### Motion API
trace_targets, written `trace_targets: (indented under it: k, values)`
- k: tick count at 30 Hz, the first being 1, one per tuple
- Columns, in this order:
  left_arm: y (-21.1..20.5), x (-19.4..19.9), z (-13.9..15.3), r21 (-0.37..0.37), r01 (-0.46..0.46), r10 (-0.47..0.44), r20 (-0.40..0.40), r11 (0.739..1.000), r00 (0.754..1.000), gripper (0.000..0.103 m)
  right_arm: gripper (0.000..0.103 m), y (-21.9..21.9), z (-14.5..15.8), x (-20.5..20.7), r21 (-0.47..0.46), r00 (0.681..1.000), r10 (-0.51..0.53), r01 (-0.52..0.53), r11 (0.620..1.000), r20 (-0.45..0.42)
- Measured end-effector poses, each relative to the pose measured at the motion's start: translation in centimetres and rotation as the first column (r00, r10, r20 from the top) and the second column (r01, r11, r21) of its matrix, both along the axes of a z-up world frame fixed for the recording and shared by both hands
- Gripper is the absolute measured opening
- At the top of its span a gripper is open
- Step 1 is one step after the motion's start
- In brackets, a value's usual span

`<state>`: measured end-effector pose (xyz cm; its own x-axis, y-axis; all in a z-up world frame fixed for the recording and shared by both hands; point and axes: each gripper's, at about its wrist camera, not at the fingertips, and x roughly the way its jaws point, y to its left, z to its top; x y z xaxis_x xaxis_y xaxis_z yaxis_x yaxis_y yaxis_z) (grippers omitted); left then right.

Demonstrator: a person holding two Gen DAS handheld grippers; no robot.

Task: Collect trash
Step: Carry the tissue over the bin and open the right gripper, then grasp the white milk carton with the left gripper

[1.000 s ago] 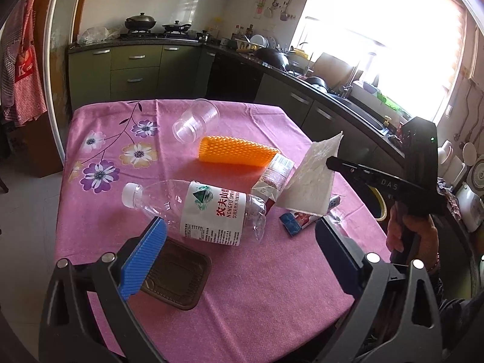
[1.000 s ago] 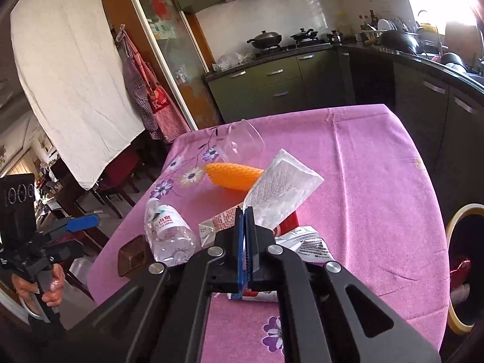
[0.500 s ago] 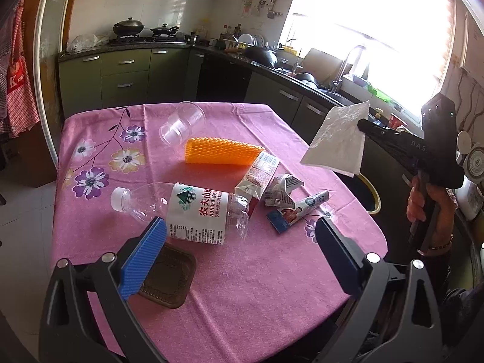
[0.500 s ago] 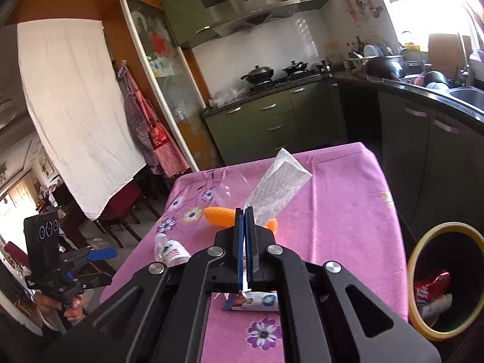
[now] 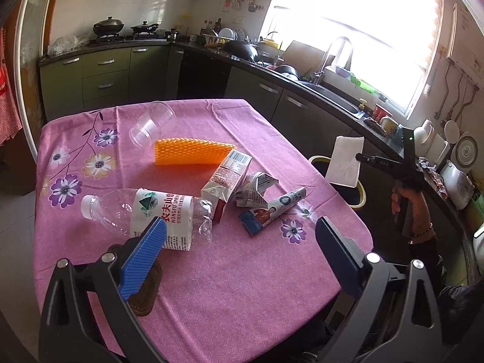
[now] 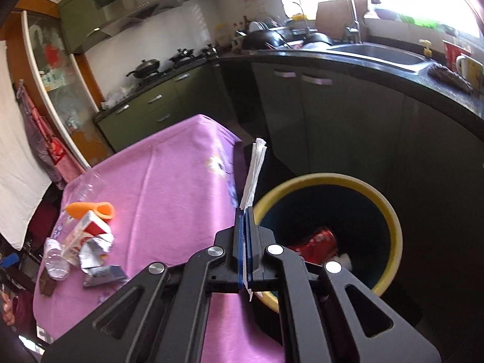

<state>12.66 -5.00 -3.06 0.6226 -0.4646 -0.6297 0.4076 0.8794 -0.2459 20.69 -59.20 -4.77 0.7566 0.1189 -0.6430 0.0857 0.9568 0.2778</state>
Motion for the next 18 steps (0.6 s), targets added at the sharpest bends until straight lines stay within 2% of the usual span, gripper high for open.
trace_targets:
  k: [4,6,8,9,12,18]
  values:
    - [-1.1,0.3,0.0,0.017,0.015,-0.015,-0.006,1.0,1.0,0.094,0.002,-2.8,-3.6,1.4,-0.017,0.995,-0.069,0.068,0.998,-0.067]
    - [-1.4,0.5,0.0,0.021,0.024,-0.024,-0.01,0.999,1.0,0.094,0.004,-3.9,-4.8,1.8,-0.066,0.987,-0.115,0.108,0.992,-0.108]
    - [-1.9,0.8,0.0,0.022,0.037,-0.036,-0.016,0.999,0.999,0.094,0.036,-4.7,-5.4,1.4,-0.125,0.976,-0.19,0.177,0.976,-0.107]
    - [-2.1,1.0,0.0,0.024,0.043,-0.043,-0.019,0.999,0.999,0.094,0.058,-4.8,-5.5,1.0,-0.144,0.972,-0.217,0.202,0.969,-0.094]
    - [-2.9,1.6,0.0,0.041,0.067,-0.066,-0.023,0.997,0.998,0.094,0.059,-5.1,-4.9,-0.5,-0.173,0.967,-0.249,0.238,0.956,-0.047]
    - [-4.9,3.7,-0.2,0.111,0.149,-0.145,-0.04,0.983,0.989,0.094,0.061,-4.7,-3.1,-3.3,-0.12,0.977,-0.213,0.213,0.97,0.013]
